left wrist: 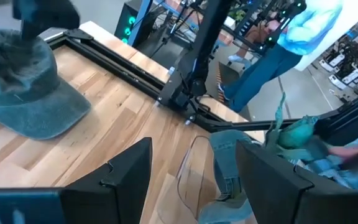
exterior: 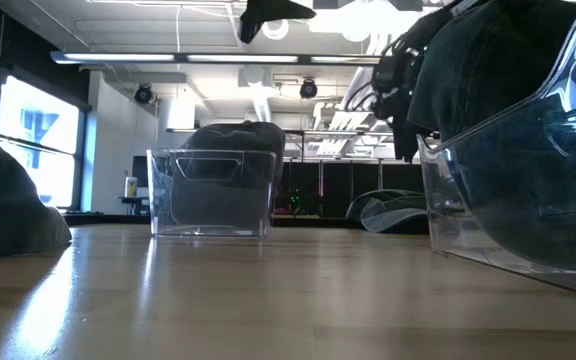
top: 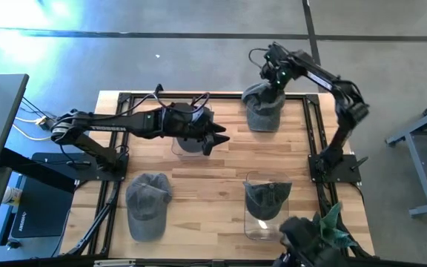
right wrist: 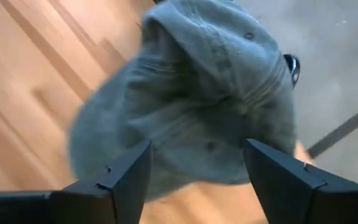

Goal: Pick & Place hat
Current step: Put the dark gray cap into the bottom transparent bin

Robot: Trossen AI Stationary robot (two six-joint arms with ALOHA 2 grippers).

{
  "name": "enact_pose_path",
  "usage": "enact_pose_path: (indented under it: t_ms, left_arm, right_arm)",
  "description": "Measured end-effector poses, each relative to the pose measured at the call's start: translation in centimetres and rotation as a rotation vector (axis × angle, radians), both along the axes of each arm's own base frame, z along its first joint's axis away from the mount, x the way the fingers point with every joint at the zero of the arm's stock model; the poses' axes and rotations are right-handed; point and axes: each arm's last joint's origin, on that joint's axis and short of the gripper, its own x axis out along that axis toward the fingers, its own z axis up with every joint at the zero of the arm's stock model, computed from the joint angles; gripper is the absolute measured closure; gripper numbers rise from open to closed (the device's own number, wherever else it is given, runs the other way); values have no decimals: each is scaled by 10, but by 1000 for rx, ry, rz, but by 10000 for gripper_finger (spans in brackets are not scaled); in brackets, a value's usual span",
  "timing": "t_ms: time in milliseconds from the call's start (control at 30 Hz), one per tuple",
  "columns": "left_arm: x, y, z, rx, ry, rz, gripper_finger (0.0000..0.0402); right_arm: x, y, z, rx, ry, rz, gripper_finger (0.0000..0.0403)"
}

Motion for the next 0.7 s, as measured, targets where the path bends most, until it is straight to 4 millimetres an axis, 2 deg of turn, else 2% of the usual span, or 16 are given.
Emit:
enact_pose_path:
  t_ms: [133,233,533,700]
  left_arm:
    - [-1,0,2,-1,-5,-5,177]
    - [-1,-1,1,-4,3,-14,177]
    - [-1,-1,1,0,1,-33,177]
    - [-1,-2,4,35,-4,-71,177]
  right_arm:
    - [6,-20,-13,-17,154,114,129]
    - [10,-30,-22,-38,238,76,124]
    - [27,-23,-24,-59,211,44,127]
    - [41,-28,-29,-199,178,87,127]
